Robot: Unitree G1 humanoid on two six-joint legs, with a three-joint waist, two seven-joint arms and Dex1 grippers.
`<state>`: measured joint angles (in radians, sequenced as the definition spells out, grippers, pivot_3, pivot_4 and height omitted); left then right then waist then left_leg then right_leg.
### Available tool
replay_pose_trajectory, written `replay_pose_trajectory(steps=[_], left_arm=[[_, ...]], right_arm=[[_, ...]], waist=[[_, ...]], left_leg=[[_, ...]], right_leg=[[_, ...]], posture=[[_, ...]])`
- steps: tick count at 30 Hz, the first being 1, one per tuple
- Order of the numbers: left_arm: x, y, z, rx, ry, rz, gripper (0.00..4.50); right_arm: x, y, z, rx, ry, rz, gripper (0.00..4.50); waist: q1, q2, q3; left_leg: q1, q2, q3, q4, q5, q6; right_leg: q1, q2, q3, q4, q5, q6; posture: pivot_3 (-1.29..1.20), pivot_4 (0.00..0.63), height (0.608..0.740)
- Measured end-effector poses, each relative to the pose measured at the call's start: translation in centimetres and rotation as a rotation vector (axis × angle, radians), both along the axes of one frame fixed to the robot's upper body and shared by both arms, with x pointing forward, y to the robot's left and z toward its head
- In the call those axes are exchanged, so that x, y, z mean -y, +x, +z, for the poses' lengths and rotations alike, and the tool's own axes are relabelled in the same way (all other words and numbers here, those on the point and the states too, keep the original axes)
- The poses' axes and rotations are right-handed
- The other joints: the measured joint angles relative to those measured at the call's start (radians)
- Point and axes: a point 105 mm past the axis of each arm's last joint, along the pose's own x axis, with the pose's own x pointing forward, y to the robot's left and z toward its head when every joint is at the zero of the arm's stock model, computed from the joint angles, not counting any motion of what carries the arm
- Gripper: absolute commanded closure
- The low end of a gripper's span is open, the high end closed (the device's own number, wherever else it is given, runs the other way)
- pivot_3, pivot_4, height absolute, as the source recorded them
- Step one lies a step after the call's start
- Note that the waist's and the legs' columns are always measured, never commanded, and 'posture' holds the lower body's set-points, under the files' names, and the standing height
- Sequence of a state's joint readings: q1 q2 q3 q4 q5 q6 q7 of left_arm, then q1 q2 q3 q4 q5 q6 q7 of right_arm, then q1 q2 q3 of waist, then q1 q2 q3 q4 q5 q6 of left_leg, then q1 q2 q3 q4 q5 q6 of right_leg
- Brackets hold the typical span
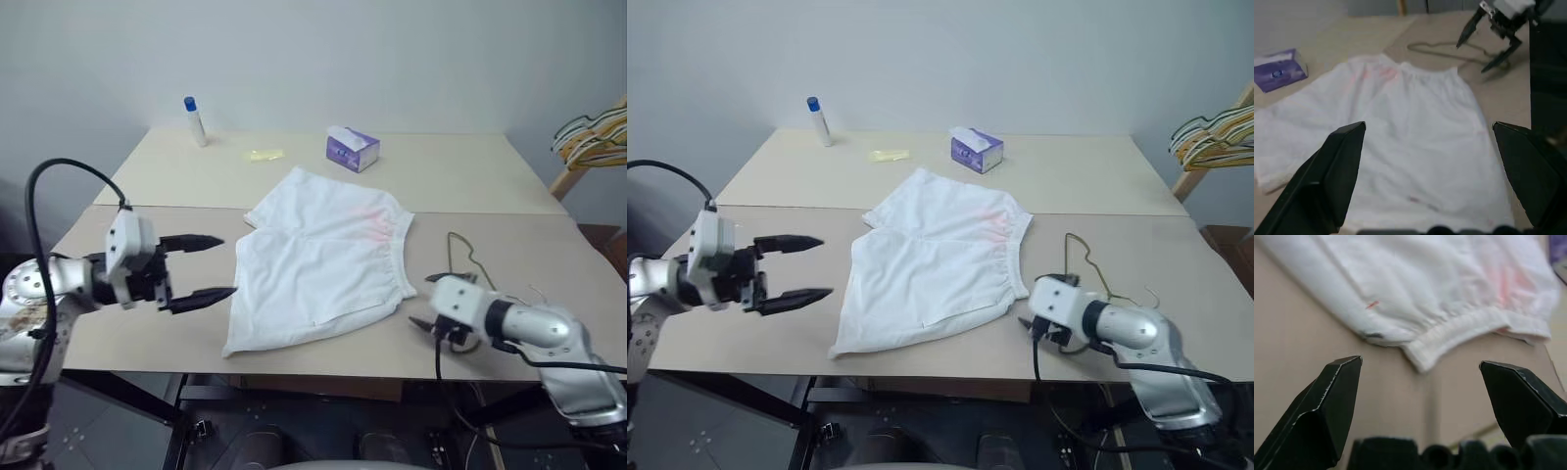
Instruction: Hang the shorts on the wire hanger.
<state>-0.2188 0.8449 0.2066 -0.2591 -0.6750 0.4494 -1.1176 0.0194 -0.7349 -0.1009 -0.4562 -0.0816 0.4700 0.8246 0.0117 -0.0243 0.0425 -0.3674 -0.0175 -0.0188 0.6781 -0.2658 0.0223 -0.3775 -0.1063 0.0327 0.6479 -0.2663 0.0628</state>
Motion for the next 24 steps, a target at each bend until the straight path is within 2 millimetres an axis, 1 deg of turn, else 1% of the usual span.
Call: replay_pose_trajectory(steps=[2,4,7,10,13,16,17,20,23,24], left_arm=[[1.5,0.4,0.0,-0.012,-0.029,-0.027,0.0],[2.7,0.6,-0.3,-0.037,-0.047,-0.063,0.0],[4.8,0.9,-0.3,-0.046,-0.073,-0.151,0.0],[5.9,1.0,-0.4,-0.048,-0.087,-0.209,0.0],[6.3,1.3,-0.5,-0.035,-0.088,-0.238,0.0],[6.7,1.3,-0.7,-0.033,-0.091,-0.275,0.0],[6.7,1.4,-0.7,-0.034,-0.089,-0.28,0.0],[6.8,1.5,-0.8,-0.029,-0.077,-0.295,0.0],[6.8,1.6,-1.1,-0.035,-0.068,-0.291,0.0],[6.8,1.6,-1.2,-0.035,-0.069,-0.291,0.0]], right_arm=[[0.8,-0.3,0.3,-0.023,0.059,-0.106,0.03],[1.5,-0.9,-0.1,-0.069,0.095,-0.185,0.03],[2.7,-2.2,-0.9,-0.161,0.151,-0.362,0.03],[3.7,-3.2,-2.2,-0.242,0.179,-0.532,0.03],[4.3,-3.3,-3.3,-0.282,0.207,-0.691,0.03],[4.7,-2.7,-5.0,-0.318,0.237,-0.837,0.6],[4.6,-2.5,-5.0,-0.312,0.245,-0.85,0.87],[4.9,-2.1,-5.1,-0.309,0.239,-0.879,1.84],[4.5,-2.0,-5.3,-0.316,0.236,-0.863,2.77],[4.3,-1.9,-5.3,-0.318,0.236,-0.855,3.14]], waist=[[0.0,0.001,0.0],[-0.004,0.001,0.0],[-0.015,0.0,0.0],[-0.036,0.001,-0.001],[-0.062,0.001,-0.001],[-0.082,0.002,-0.001],[-0.086,0.002,-0.002],[-0.091,0.002,-0.002],[-0.094,0.002,-0.002],[-0.095,0.002,-0.002]], left_leg=[[0.001,0.0,0.0,0.0,0.0,0.0],[0.0,-0.001,0.0,0.0,0.0,0.0],[-0.001,-0.001,0.001,0.0,0.0,0.0],[-0.001,-0.001,0.001,0.0,0.0,0.0],[-0.001,0.0,0.002,0.0,0.0,0.0],[-0.001,-0.001,0.002,0.0,0.0,0.0],[-0.001,-0.001,0.003,0.0,0.0,0.0],[-0.002,-0.001,0.004,0.0,-0.001,0.0],[-0.002,-0.001,0.004,0.0,-0.001,0.0],[-0.002,-0.001,0.004,0.0,-0.001,0.0]], right_leg=[[0.001,0.0,0.0,-0.001,0.0,0.0],[0.001,0.0,0.0,-0.001,0.0,0.0],[0.0,0.0,0.0,-0.002,0.0,0.0],[0.0,0.0,0.001,-0.002,0.0,0.0],[-0.001,0.0,0.002,-0.001,0.0,-0.001],[-0.001,0.0,0.003,-0.001,0.0,-0.001],[-0.002,0.0,0.004,-0.002,0.0,0.0],[-0.002,0.0,0.005,-0.002,0.0,0.0],[-0.002,0.0,0.005,-0.002,0.001,0.001],[-0.002,0.0,0.005,-0.002,0.001,0.001]], posture=[[-0.05,0.015,0.74],[-0.08,0.014,0.74],[-0.11,0.012,0.74],[-0.12,0.01,0.74],[-0.14,0.007,0.74],[-0.16,0.002,0.74],[-0.16,0.002,0.74],[-0.16,0.001,0.74],[-0.16,0.001,0.74],[-0.16,0.0,0.74]])
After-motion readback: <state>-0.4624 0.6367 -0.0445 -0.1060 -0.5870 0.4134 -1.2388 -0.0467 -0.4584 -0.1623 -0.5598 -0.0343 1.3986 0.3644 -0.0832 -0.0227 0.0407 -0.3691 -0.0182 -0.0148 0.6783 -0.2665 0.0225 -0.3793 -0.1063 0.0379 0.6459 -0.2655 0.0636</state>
